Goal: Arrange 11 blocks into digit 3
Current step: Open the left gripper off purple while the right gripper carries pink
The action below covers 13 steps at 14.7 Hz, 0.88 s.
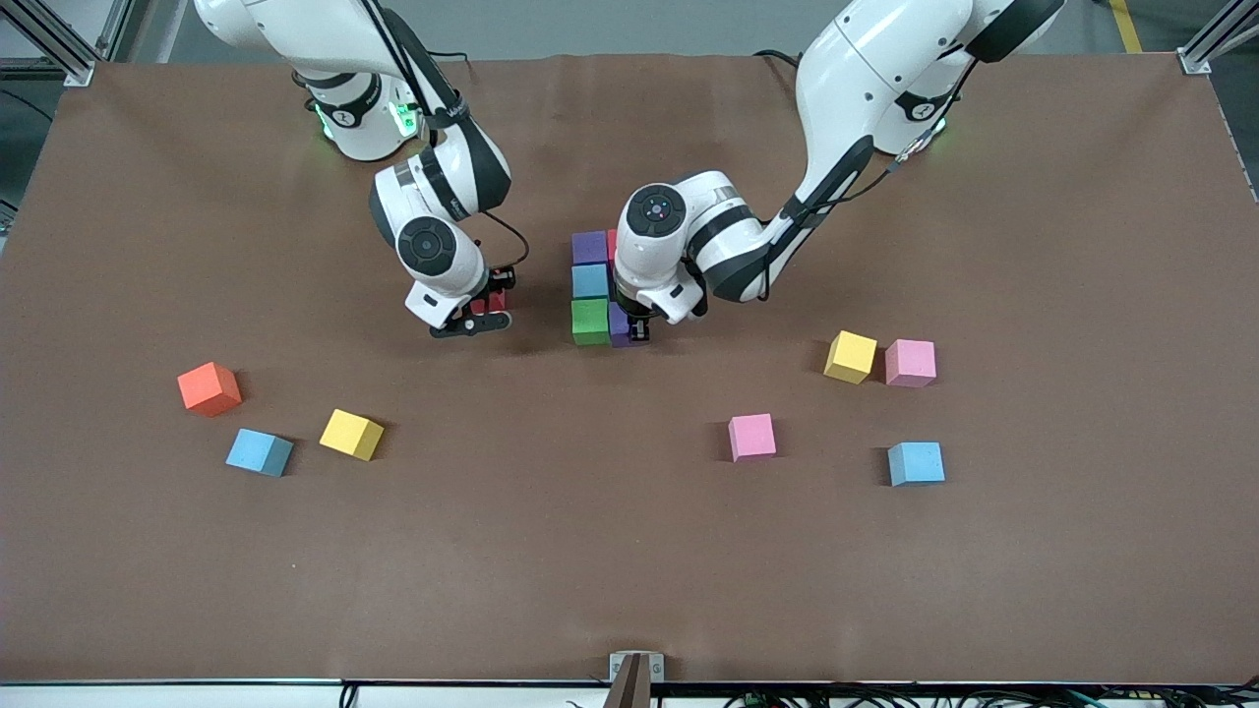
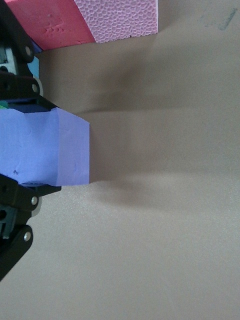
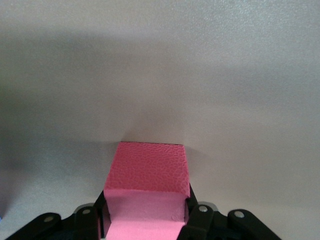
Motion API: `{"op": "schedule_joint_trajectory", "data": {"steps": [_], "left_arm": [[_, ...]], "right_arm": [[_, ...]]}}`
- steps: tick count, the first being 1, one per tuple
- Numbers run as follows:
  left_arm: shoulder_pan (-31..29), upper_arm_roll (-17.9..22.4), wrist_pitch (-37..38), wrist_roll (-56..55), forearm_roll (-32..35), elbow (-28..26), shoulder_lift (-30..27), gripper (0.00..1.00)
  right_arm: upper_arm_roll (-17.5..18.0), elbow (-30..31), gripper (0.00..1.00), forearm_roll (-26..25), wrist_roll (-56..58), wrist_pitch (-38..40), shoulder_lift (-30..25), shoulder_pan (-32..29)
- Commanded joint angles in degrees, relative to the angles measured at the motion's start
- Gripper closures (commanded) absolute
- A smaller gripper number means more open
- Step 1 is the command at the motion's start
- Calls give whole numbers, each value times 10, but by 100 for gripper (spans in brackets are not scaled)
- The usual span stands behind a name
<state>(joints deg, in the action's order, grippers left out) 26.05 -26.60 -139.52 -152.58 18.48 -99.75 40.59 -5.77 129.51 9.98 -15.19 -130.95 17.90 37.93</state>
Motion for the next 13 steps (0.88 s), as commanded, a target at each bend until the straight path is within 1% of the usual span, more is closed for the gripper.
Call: {"op": "schedule_joint_trajectory", "data": {"steps": [1, 3, 4, 6, 8, 9, 11, 13], "left_arm": [[8, 6, 0, 3, 3, 16, 9, 0], [8, 6, 5, 4, 4, 16, 5, 0], [8, 5, 7, 4, 7, 16, 2, 0], [7, 4, 19, 4, 17, 16, -6, 0], [5, 3, 42, 11, 18, 16, -23, 0], [1, 1, 55, 19, 18, 16, -38, 0], [-7, 0, 79, 39, 16, 15, -69, 0], [-20, -1, 106, 81, 10, 17, -88, 0]], "right_arm": [[15, 15, 63, -2, -6, -4, -19, -18], [15, -1, 63, -2, -7, 3, -19, -41], [14, -22, 63, -2, -7, 18, -19, -50], [14, -79, 63, -2, -7, 71, -19, -65], [14, -150, 63, -3, -5, 119, -7, -79], [13, -184, 63, -3, -5, 130, 4, -86], [13, -252, 63, -4, -4, 142, 41, -92], [13, -328, 63, -2, -4, 163, 95, -88]]}}
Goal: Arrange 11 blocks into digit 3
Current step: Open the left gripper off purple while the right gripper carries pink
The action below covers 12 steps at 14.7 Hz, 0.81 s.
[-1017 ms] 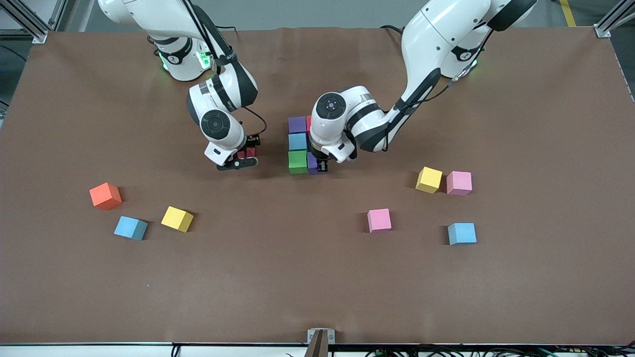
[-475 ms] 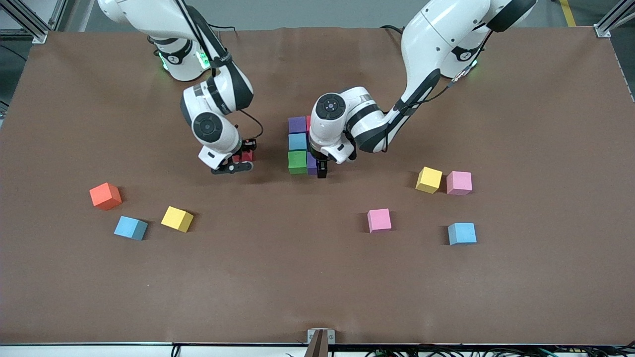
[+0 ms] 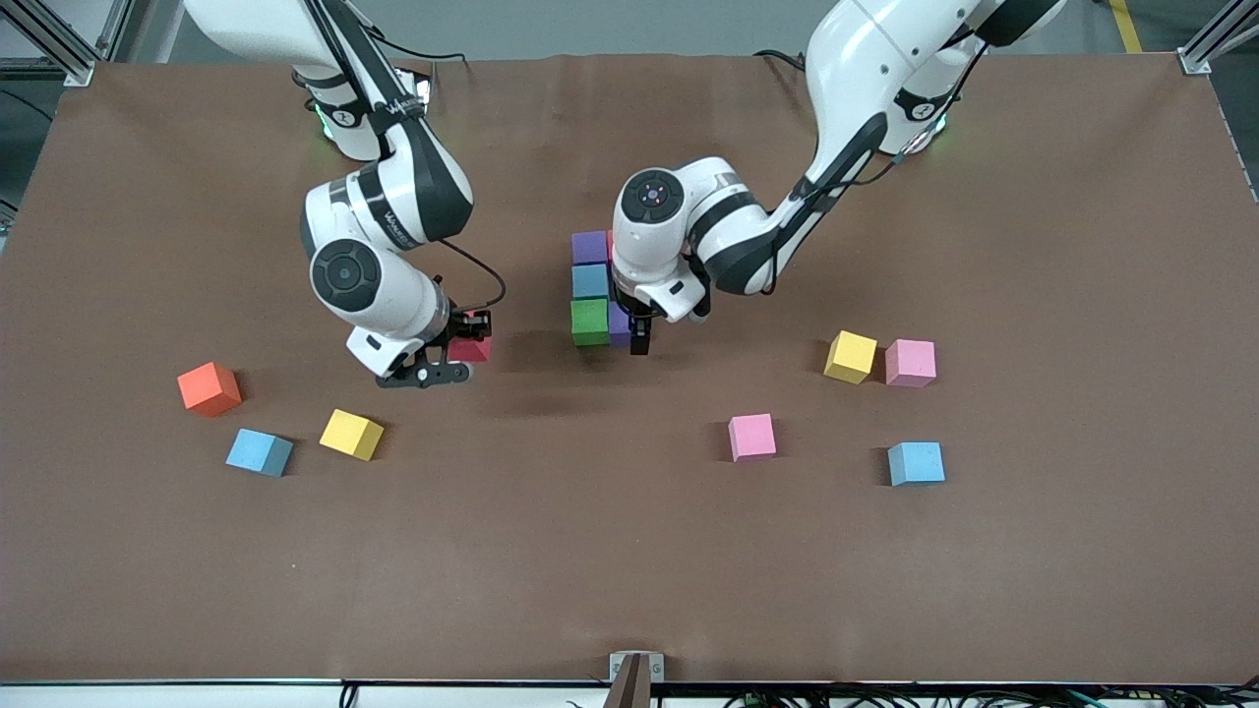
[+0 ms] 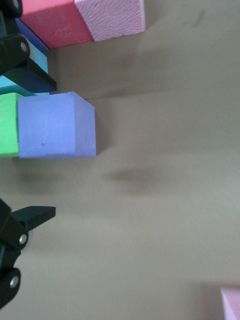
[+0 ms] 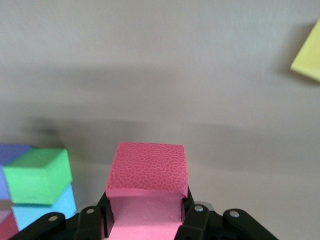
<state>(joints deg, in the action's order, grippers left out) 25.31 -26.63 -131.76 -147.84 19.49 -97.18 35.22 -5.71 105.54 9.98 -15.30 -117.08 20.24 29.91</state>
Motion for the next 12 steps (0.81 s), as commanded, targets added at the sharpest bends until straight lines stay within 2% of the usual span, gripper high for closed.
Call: {"op": "schedule_joint_trajectory", "data": {"steps": [1, 5, 8, 10, 12], "left_arm": [[-27, -1, 31, 55, -2, -3, -37, 0], [-89, 1, 71, 137, -4, 62, -10, 0], [-138, 2, 71, 199, -4, 96, 13, 0], [-158, 3, 71, 215, 2, 106, 26, 0], [-164, 5, 71, 298, 2, 107, 34, 0]], "right_arm": [[12, -121, 63, -2, -3, 32, 95, -3], [12, -206, 63, -5, -57, 60, 156, 16], [12, -302, 63, -4, -58, 106, 210, 17], [12, -326, 63, 0, -62, 106, 229, 28], [13, -346, 64, 2, -99, 106, 243, 37]]}}
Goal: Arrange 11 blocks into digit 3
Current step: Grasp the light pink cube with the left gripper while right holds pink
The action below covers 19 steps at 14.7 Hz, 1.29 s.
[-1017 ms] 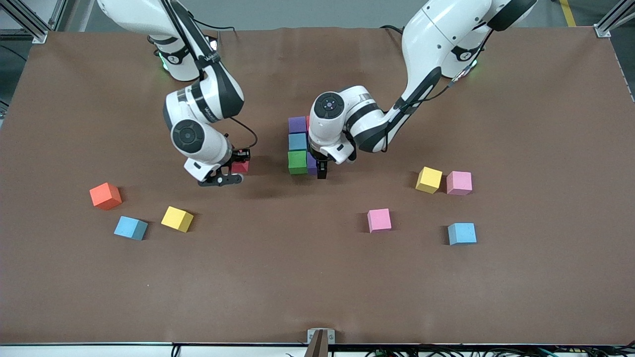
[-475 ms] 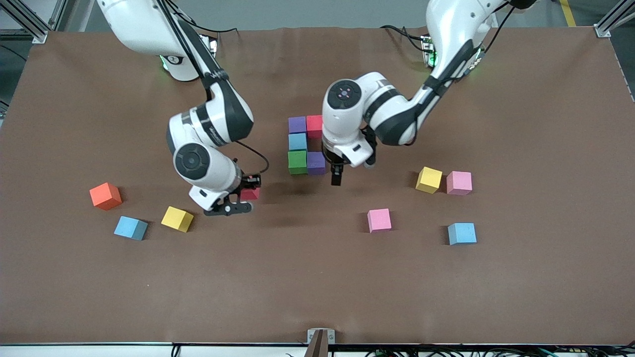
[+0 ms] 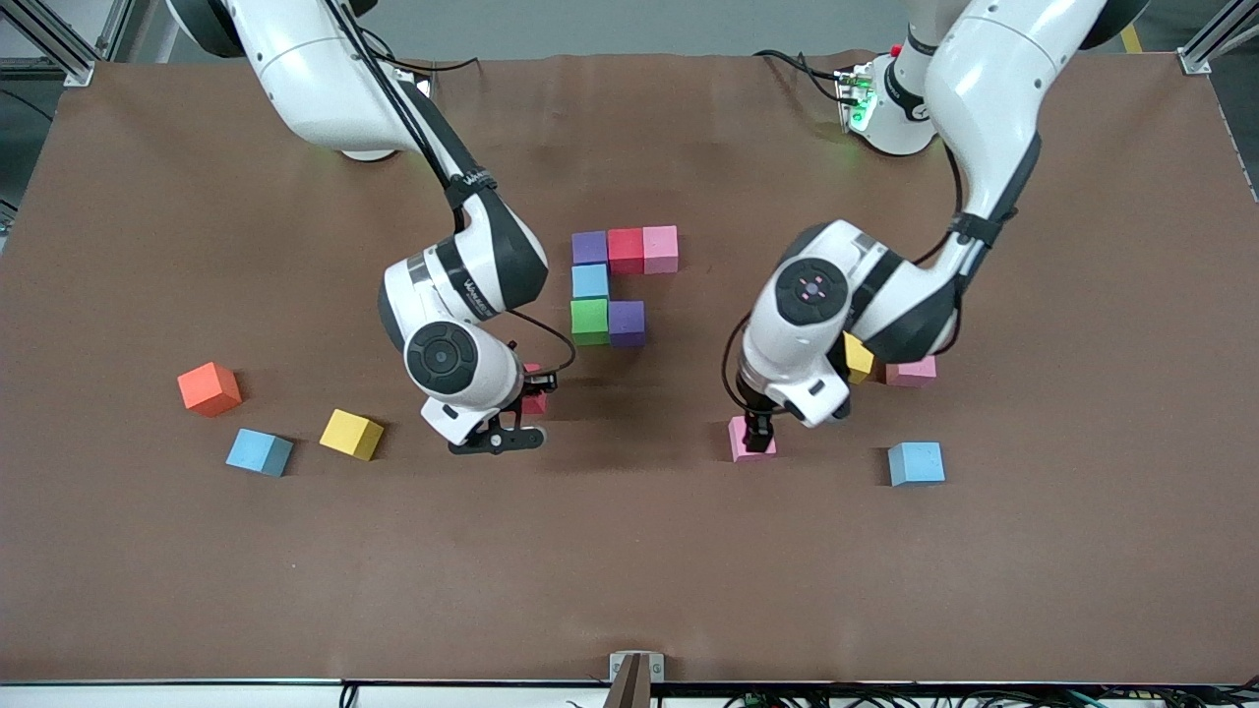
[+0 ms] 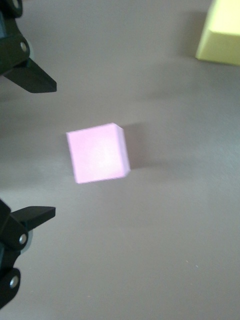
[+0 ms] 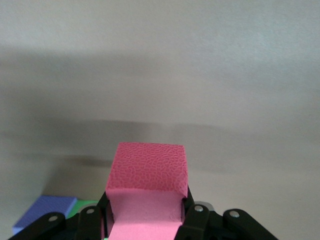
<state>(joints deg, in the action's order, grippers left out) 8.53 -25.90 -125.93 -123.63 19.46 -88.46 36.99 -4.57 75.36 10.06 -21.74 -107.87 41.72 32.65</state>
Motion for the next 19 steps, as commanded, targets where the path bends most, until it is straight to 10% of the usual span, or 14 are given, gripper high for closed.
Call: {"op": "schedule_joint_trajectory", "data": {"steps": [1, 12, 19], "left_arm": [[3, -2, 13, 121, 0, 20, 19, 0], [-15, 15, 12, 644, -34, 75, 83, 0], [-8, 16, 12, 723, -43, 96, 114, 0]], "right_arm": [[2, -54, 64, 3, -43, 14, 36, 15], [2, -89, 64, 3, -50, -1, 94, 59], [3, -82, 64, 35, -57, -2, 101, 63]]}}
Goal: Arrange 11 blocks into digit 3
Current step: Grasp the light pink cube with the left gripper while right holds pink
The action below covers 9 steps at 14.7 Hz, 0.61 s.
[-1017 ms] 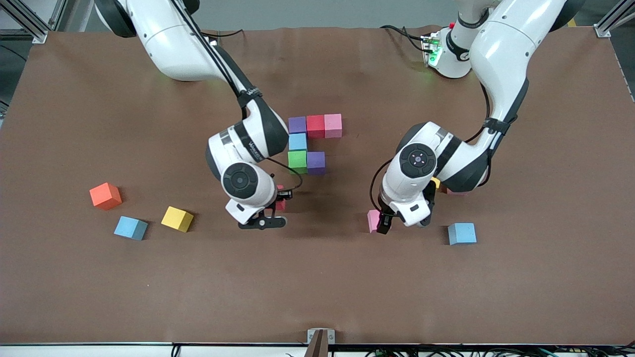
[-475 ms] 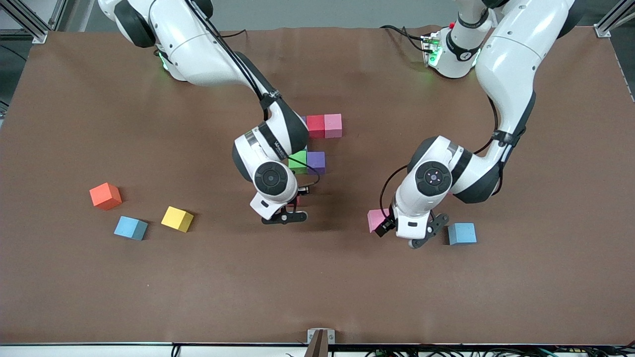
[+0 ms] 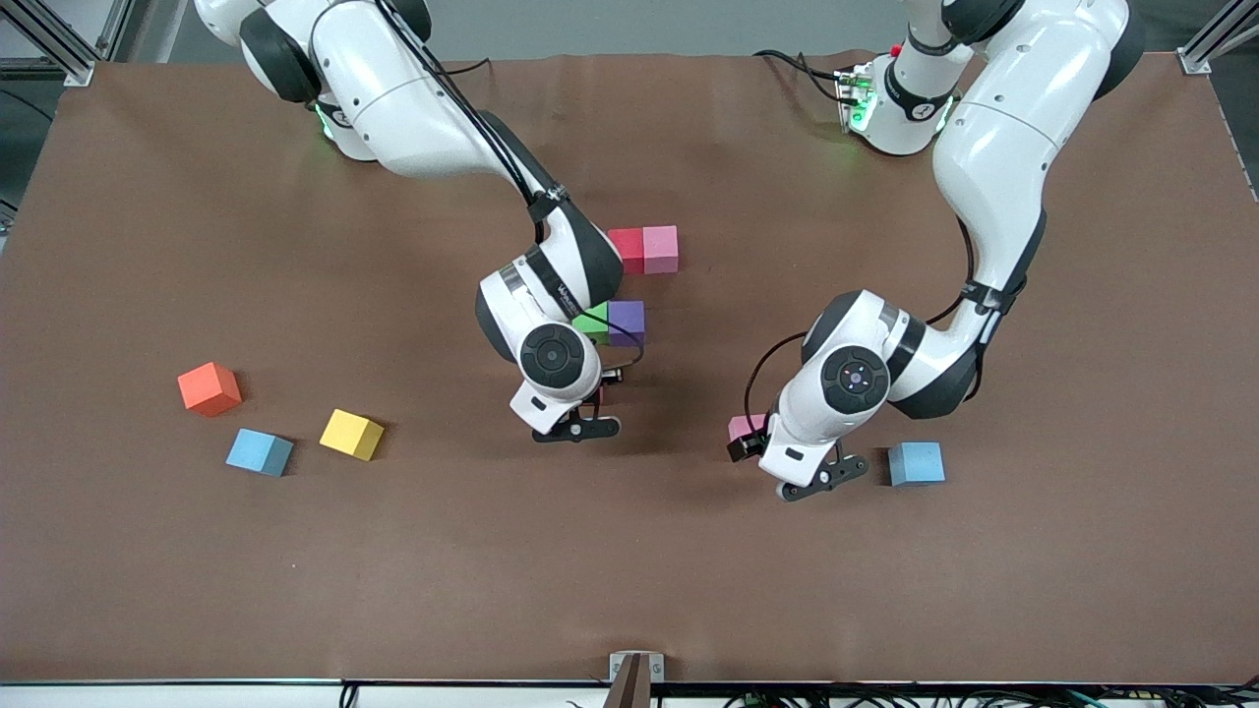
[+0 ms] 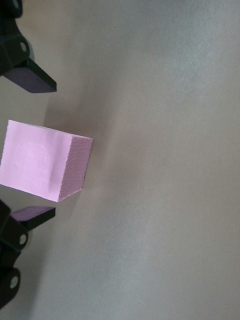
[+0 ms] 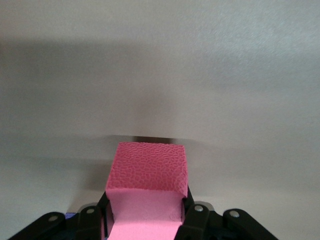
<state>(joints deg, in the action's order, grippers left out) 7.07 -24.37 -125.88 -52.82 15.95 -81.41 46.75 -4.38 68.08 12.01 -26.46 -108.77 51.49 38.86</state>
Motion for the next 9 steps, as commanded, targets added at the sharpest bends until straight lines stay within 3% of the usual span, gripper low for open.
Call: {"op": "schedule_joint_trajectory", "data": {"steps": [1, 9], "left_arm": [[7, 0, 12, 15, -8, 26, 18, 0], [9, 0, -1, 12, -7, 25, 40, 8]], "right_arm": [[1, -9, 64, 18, -15, 7, 2, 3], [1, 20, 63, 14, -34, 8, -3, 8]]}}
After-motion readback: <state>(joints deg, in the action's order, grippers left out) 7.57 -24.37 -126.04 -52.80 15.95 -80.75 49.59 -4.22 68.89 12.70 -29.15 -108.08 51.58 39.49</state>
